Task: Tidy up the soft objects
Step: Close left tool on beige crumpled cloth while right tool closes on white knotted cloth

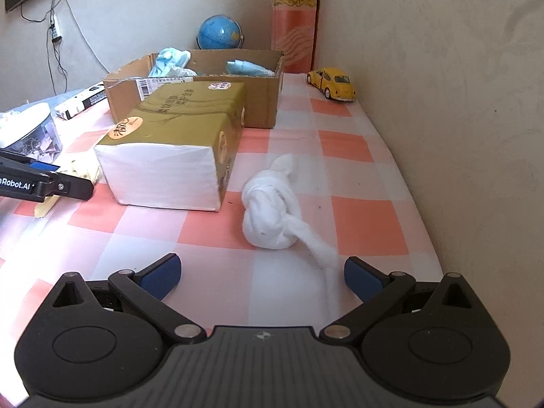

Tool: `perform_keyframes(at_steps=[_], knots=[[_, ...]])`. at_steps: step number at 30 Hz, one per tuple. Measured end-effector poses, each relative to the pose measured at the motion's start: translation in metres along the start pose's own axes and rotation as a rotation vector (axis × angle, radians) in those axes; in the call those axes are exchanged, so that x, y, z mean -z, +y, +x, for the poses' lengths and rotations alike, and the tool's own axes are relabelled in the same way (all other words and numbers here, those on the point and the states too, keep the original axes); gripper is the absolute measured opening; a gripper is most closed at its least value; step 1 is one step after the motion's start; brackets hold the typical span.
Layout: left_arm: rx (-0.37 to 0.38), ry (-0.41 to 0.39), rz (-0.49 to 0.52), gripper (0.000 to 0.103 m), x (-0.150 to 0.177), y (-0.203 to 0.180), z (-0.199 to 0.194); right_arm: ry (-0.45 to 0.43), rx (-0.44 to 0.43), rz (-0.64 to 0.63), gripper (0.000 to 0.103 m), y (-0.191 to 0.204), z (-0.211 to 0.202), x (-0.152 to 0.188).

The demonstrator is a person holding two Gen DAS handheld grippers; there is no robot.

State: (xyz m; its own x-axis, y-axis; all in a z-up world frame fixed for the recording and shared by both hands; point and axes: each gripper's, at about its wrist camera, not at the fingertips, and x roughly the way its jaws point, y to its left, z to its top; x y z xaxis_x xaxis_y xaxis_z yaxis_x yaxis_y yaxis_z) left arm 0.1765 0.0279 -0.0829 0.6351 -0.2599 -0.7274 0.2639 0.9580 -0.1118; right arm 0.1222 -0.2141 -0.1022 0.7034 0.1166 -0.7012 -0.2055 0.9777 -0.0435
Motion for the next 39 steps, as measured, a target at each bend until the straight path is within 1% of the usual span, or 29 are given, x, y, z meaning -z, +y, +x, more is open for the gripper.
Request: perform_keyframes(at_steps=[7, 16, 18, 20, 22, 26, 27, 28, 29, 30, 31, 32, 33, 34, 36, 39], knots=[[0.001, 0.0, -0.001, 0.041, 0.0, 0.0, 0.0, 0.035, -0.002, -0.001, 0.103, 0.0, 0.004, -0.006], [0.004, 0.0, -0.012, 0.042, -0.001, 0.001, 0.001, 0.033, 0.025, 0.019, 0.103, -0.013, 0.015, -0.016], [0.004, 0.0, -0.016, 0.042, -0.001, 0.001, 0.001, 0.031, 0.03, 0.017, 0.102, -0.016, 0.018, -0.019], [0.005, 0.001, -0.019, 0.042, -0.002, 0.002, 0.001, 0.029, 0.026, 0.011, 0.097, -0.016, 0.019, -0.021], [0.005, 0.001, -0.021, 0.042, -0.002, 0.002, 0.001, 0.022, 0.022, -0.004, 0.088, -0.015, 0.019, -0.024], [0.004, 0.0, -0.022, 0.042, -0.002, 0.003, 0.001, 0.011, 0.028, -0.054, 0.078, -0.007, 0.018, -0.028], [0.005, 0.0, -0.023, 0.043, -0.002, 0.003, 0.001, 0.008, 0.028, -0.062, 0.073, -0.006, 0.018, -0.029], [0.006, 0.0, -0.023, 0.046, -0.002, 0.003, 0.001, 0.005, 0.025, -0.066, 0.069, -0.005, 0.017, -0.03], [0.007, -0.002, -0.023, 0.051, -0.002, 0.003, 0.001, 0.006, 0.022, -0.068, 0.067, -0.004, 0.017, -0.03], [0.005, -0.003, -0.021, 0.053, -0.002, 0.003, 0.001, 0.005, 0.021, -0.071, 0.063, -0.003, 0.017, -0.031], [0.0, -0.003, -0.018, 0.057, -0.002, 0.003, 0.001, 0.005, 0.023, -0.071, 0.057, -0.003, 0.017, -0.032], [-0.004, -0.003, -0.015, 0.061, -0.003, 0.003, 0.001, 0.006, 0.022, -0.071, 0.055, -0.003, 0.018, -0.032], [-0.01, -0.003, -0.014, 0.062, -0.003, 0.003, 0.002, 0.006, 0.02, -0.067, 0.049, -0.003, 0.018, -0.033], [-0.014, -0.004, -0.014, 0.064, -0.003, 0.003, 0.002, 0.007, 0.018, -0.062, 0.045, -0.003, 0.017, -0.034], [-0.025, 0.0, -0.018, 0.068, -0.003, 0.005, 0.003, 0.008, 0.013, -0.051, 0.043, -0.005, 0.017, -0.034], [-0.033, 0.0, -0.017, 0.068, -0.003, 0.007, 0.004, 0.008, 0.011, -0.035, 0.041, -0.006, 0.016, -0.033]])
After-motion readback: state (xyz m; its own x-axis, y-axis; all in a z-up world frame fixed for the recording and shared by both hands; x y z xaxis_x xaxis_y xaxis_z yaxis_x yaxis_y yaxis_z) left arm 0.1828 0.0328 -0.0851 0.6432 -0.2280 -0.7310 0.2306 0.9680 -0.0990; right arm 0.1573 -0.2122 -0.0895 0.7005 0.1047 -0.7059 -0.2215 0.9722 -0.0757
